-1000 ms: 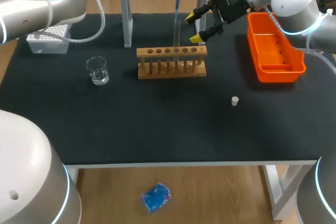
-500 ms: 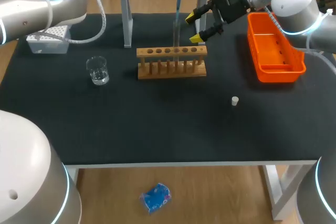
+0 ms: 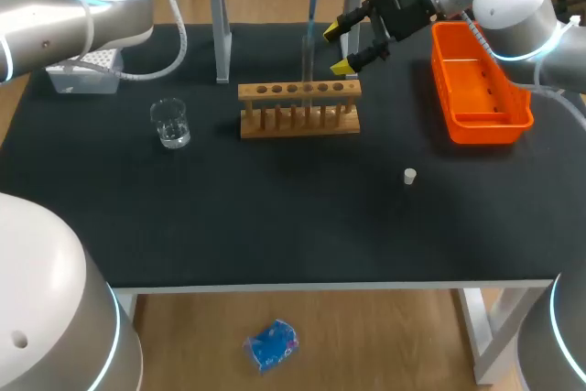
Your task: Invert the test tube, pick up the pipette, mount the tip to pipette, aspirate from beaker and dispense into the tube, eject the tip, return the pipette, and cap with the stopper.
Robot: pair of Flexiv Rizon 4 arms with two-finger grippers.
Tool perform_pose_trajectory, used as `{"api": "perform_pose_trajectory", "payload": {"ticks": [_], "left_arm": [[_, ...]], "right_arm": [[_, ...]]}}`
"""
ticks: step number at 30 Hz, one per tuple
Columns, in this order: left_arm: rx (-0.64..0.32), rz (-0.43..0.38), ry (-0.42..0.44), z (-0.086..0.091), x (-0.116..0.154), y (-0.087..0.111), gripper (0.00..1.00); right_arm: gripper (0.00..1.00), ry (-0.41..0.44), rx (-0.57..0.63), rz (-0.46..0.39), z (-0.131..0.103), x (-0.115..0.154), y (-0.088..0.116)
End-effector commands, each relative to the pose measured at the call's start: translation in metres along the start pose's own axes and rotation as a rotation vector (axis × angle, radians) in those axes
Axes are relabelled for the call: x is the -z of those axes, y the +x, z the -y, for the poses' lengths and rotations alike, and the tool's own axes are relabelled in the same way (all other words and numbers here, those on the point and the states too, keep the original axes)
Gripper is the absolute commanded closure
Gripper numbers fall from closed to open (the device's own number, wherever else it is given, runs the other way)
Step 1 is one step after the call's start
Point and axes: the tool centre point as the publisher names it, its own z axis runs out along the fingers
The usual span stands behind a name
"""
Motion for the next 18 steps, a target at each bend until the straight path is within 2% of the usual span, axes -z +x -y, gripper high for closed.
{"api": "perform_pose_trajectory", "payload": {"ticks": [1, 18], "left_arm": [[-0.001, 0.008, -0.001, -0.001, 0.001, 0.003, 1.00], [-0.016, 0.029, 0.009, -0.018, 0.002, 0.003, 1.00]], "right_arm": [[0.00, 0.002, 0.000, -0.002, 0.000, 0.000, -0.001], [0.00, 0.002, 0.000, -0.002, 0.000, 0.000, -0.001]]}}
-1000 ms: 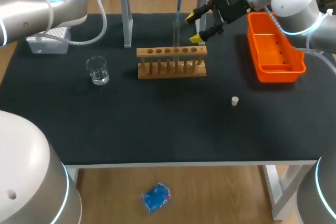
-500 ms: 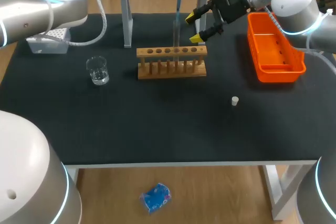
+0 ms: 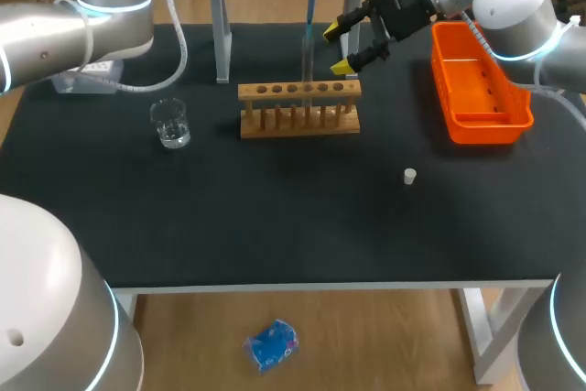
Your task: Invert the test tube, pick up the pipette, mount the tip to pipette, aspirate from beaker and dispense into the tube, eject the tip, return the pipette, and cap with the stopper.
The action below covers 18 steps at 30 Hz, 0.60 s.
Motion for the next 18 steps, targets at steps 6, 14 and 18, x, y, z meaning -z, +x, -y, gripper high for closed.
{"api": "perform_pose_trajectory", "payload": {"ticks": [6, 14, 18], "left_arm": [[0.000, 0.005, 0.005, -0.009, -0.001, 0.001, 1.00], [0.000, 0.012, 0.015, -0.018, 0.001, 0.002, 1.00], [0.000, 0.015, 0.020, -0.021, 0.001, 0.002, 1.00]], "right_arm": [[0.00, 0.002, 0.000, -0.002, 0.000, 0.000, -0.001], [0.00, 0.002, 0.000, -0.002, 0.000, 0.000, -0.001], [0.00, 0.002, 0.000, -0.002, 0.000, 0.000, -0.001]]}}
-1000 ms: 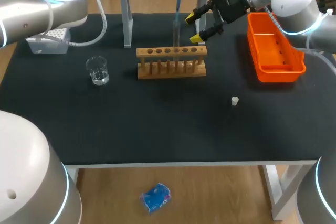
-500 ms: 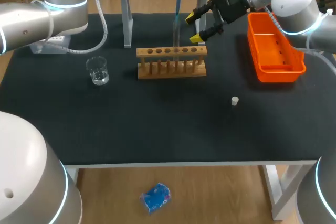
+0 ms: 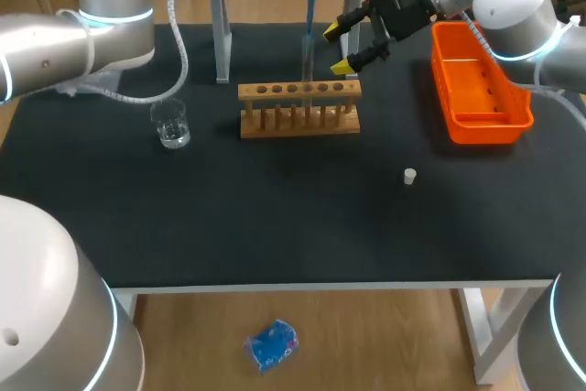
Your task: Invert the test tube, pick up the pipette, mount the tip to pipette, aspirate from beaker and dispense into the tube, eject the tip, return the pipette, and cap with the stopper.
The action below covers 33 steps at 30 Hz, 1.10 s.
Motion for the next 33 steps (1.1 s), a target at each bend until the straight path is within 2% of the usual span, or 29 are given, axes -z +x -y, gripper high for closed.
{"api": "perform_pose_trajectory", "payload": {"ticks": [1, 33], "left_arm": [[-0.001, 0.004, 0.008, -0.004, 0.000, 0.000, 1.00], [0.035, 0.017, 0.022, -0.025, -0.002, 0.002, 1.00]], "right_arm": [[0.00, 0.002, 0.000, -0.002, 0.000, 0.000, -0.001], [0.00, 0.002, 0.000, -0.002, 0.000, 0.000, -0.001]]}}
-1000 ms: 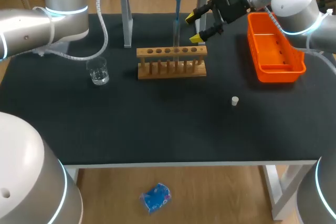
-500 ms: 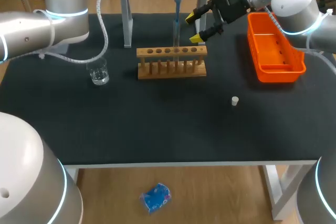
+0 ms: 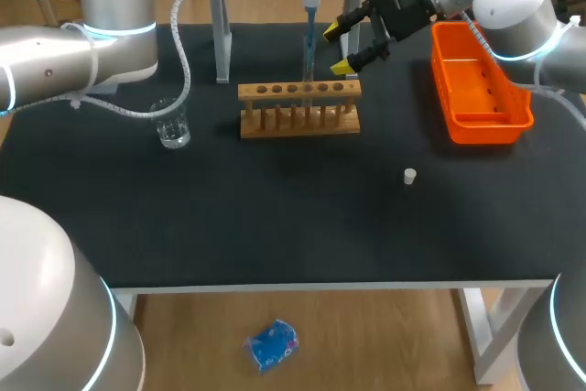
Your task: Invert the test tube, pick up the pipette, mount the tip to pipette, aspirate from beaker and dispense into the tube, eject the tip, return the pipette, and cap with the stopper.
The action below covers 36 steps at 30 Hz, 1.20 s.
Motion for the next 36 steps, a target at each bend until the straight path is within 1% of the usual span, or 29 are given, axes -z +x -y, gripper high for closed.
{"api": "perform_pose_trajectory", "payload": {"ticks": [1, 36], "left_arm": [[0.000, 0.005, 0.004, -0.0015, -0.0009, 0.0008, 1.00], [0.001, 0.016, 0.006, -0.0003, -0.0016, 0.0012, 1.00]], "right_arm": [[0.00, 0.002, 0.000, -0.002, 0.0002, 0.0003, -0.0006], [0.00, 0.002, 0.000, -0.002, 0.0002, 0.0003, -0.0006]]}}
